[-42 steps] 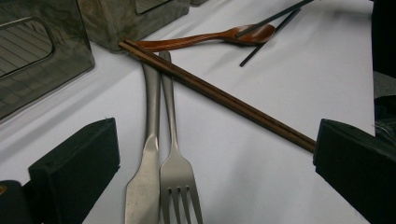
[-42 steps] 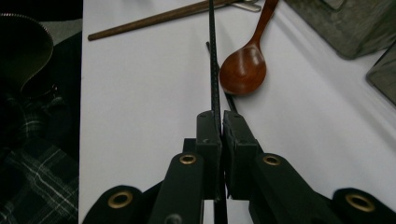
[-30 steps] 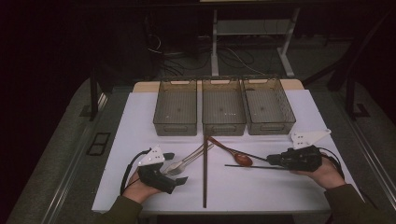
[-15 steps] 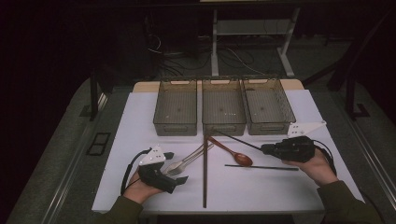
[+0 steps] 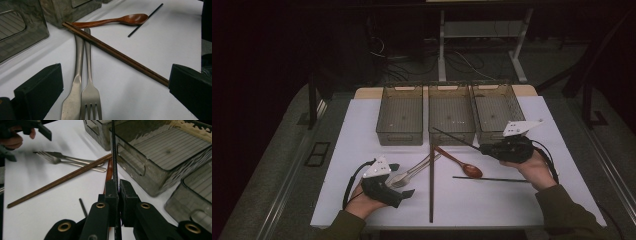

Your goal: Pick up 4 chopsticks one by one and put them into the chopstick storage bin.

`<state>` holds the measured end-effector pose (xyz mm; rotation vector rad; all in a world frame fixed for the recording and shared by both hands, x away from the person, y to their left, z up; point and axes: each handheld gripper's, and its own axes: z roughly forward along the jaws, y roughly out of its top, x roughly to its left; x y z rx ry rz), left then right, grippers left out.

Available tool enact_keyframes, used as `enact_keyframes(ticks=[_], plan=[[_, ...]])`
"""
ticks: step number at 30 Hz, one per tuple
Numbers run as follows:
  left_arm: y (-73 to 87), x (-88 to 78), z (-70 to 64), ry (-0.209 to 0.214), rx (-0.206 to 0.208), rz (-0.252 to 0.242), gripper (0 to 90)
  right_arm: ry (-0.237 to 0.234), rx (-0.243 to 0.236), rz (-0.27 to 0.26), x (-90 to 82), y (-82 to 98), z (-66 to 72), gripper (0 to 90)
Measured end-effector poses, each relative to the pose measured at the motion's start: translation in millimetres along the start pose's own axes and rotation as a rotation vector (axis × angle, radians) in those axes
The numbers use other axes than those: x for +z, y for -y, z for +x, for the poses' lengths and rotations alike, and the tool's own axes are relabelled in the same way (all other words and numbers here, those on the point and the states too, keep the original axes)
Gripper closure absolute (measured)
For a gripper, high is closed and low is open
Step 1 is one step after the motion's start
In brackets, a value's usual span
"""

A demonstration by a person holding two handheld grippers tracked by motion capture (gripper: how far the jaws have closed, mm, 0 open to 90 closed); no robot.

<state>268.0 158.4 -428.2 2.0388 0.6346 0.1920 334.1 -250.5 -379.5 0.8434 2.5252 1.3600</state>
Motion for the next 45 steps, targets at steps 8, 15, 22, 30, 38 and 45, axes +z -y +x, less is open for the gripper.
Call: enact_keyframes(ticks=[8,15,22,30,38,45], plan=[[-0.4,0.9,-0.8,0.004,0.000,-0.005,0.0,0.032,0.002,0.013,19.7,-17.4,0.9,85.2],[-0.6,1.4,-1.5,0.007,0.000,-0.004,0.0,0.064,-0.007,0.024,36.1,-36.0,0.4,85.1],[-1.2,2.7,-2.7,0.015,-0.001,-0.005,0.0,0.086,0.009,0.028,53.9,-59.5,-2.0,85.2],[-1.2,2.4,-3.4,0.018,-0.001,-0.010,0.0,0.112,0.027,0.043,76.1,-85.9,-2.7,85.1],[-1.6,1.9,-3.7,0.023,0.008,-0.009,0.0,0.136,0.064,0.050,99.5,-108.1,-7.8,85.1],[-2.3,1.2,-5.0,0.031,0.008,-0.019,0.0,0.158,0.101,0.075,127.5,-127.2,-13.7,85.1]])
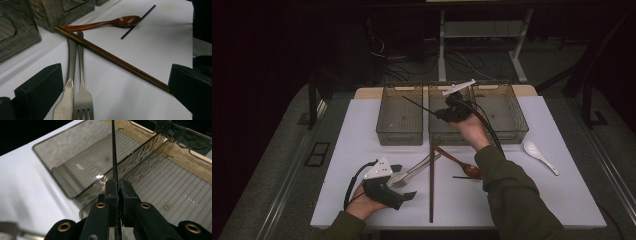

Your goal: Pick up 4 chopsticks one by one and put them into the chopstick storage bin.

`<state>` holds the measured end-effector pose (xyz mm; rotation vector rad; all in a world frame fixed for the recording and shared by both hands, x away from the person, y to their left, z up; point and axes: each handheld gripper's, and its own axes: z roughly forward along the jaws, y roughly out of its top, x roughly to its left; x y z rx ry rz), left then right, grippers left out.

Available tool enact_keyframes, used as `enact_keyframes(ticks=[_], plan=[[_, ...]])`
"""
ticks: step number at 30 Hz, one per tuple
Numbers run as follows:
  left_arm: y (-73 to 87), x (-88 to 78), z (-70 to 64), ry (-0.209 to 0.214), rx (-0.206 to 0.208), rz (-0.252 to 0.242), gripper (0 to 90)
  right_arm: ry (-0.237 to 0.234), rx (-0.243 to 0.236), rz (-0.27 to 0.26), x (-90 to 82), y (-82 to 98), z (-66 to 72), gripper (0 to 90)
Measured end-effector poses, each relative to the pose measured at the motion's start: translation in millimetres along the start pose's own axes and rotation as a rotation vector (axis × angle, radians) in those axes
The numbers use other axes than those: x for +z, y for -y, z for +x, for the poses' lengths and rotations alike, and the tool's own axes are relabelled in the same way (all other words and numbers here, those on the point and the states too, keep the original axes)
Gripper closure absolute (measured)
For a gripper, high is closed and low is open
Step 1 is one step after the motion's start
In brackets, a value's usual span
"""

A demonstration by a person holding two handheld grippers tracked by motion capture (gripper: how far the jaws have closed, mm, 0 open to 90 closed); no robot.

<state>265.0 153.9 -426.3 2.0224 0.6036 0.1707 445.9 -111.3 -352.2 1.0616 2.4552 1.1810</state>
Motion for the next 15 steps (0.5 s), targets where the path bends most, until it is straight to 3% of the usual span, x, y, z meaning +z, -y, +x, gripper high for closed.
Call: enact_keyframes(ticks=[15], plan=[[-1.3,-2.5,-1.0,0.014,0.011,-0.008,0.0,0.033,0.047,0.065,51.3,-33.1,4.4,85.1]])
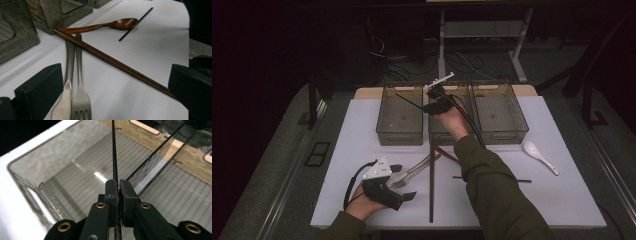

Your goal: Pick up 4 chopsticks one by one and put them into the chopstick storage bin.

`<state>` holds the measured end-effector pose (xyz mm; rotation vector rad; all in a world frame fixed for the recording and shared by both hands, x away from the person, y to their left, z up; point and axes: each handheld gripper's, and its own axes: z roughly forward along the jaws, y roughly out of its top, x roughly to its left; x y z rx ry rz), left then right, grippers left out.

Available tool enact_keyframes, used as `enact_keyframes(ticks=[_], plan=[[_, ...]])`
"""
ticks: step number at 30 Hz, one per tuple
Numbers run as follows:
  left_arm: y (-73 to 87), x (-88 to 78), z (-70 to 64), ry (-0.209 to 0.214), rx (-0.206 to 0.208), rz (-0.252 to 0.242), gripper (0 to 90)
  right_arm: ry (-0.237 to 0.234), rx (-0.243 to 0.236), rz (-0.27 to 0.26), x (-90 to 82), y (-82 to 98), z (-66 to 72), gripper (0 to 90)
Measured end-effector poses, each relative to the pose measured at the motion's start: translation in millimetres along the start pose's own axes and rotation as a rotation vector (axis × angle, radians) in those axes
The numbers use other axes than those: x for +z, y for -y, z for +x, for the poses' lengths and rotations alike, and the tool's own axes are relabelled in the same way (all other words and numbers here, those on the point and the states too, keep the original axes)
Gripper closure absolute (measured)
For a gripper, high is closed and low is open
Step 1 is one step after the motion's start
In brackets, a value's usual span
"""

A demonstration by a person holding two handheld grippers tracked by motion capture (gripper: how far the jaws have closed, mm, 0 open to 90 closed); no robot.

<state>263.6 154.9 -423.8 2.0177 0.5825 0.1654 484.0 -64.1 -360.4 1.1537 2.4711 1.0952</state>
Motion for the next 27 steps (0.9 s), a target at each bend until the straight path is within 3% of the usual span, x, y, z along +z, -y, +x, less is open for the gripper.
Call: enact_keyframes(ticks=[13,23,27], plan=[[-1.2,0.5,-1.0,0.011,-0.005,-0.009,0.0,0.007,0.006,0.043,39.4,-15.1,20.2,85.0],[-2.1,2.4,-2.2,0.021,0.000,-0.007,0.0,0.011,0.012,0.071,50.2,-16.2,29.7,84.0],[-2.3,2.2,-2.2,0.022,0.001,-0.008,0.0,0.002,0.004,0.060,49.1,-16.5,29.7,77.4]])
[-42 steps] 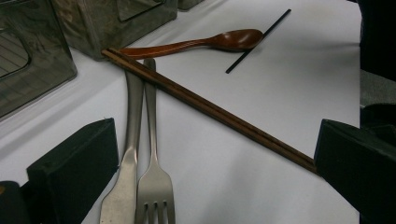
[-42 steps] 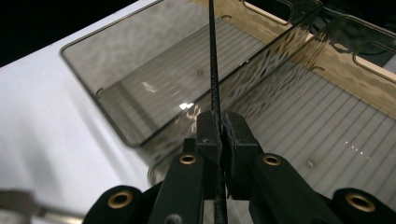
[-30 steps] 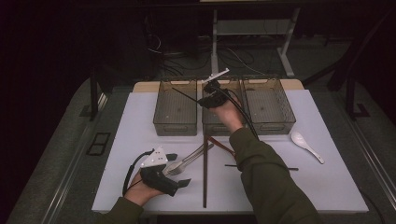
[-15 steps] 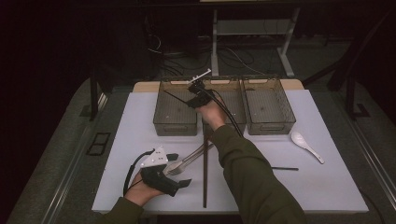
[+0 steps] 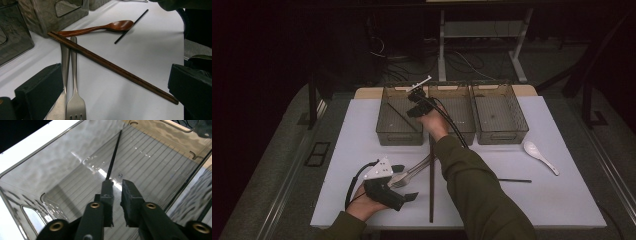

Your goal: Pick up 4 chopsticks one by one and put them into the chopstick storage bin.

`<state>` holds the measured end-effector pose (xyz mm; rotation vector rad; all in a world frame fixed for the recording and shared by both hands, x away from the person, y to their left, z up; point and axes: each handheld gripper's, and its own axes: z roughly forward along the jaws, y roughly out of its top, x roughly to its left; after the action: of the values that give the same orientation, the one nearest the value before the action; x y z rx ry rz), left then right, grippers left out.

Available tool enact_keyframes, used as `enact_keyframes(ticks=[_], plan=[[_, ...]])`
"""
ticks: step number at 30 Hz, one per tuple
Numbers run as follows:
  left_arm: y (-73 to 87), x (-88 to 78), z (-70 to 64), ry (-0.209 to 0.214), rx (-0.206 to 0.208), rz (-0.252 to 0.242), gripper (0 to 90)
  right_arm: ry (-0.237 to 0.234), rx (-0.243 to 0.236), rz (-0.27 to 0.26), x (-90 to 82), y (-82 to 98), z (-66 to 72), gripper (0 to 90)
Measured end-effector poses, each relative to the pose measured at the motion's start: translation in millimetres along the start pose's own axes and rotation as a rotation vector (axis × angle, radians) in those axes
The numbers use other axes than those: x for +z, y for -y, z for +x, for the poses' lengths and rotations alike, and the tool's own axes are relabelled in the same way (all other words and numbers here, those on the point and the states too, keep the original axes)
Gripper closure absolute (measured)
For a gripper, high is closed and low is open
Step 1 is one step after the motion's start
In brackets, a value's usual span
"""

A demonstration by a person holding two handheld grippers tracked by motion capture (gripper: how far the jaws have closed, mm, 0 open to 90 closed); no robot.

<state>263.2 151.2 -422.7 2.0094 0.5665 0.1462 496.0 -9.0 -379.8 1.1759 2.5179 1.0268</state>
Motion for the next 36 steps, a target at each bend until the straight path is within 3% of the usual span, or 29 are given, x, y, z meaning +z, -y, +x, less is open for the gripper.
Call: enact_keyframes(ticks=[7,12,18,22,36], plan=[[0.3,0.0,0.2,0.000,0.001,0.001,0.0,-0.039,-0.013,-0.040,-11.5,-0.8,-3.2,57.9],[0.6,0.8,0.5,-0.003,0.002,0.006,0.0,-0.087,-0.043,-0.088,-34.0,2.7,-6.3,50.4],[0.8,0.8,0.7,-0.002,0.006,0.010,0.0,-0.131,-0.102,-0.151,-67.4,16.6,-10.7,45.6],[1.5,1.7,1.2,-0.007,0.003,0.014,0.0,-0.158,-0.156,-0.151,-85.7,30.2,-11.1,43.9],[3.6,2.3,2.8,-0.017,-0.010,0.020,0.0,-0.241,-0.232,-0.199,-133.6,86.4,-23.6,41.0]])
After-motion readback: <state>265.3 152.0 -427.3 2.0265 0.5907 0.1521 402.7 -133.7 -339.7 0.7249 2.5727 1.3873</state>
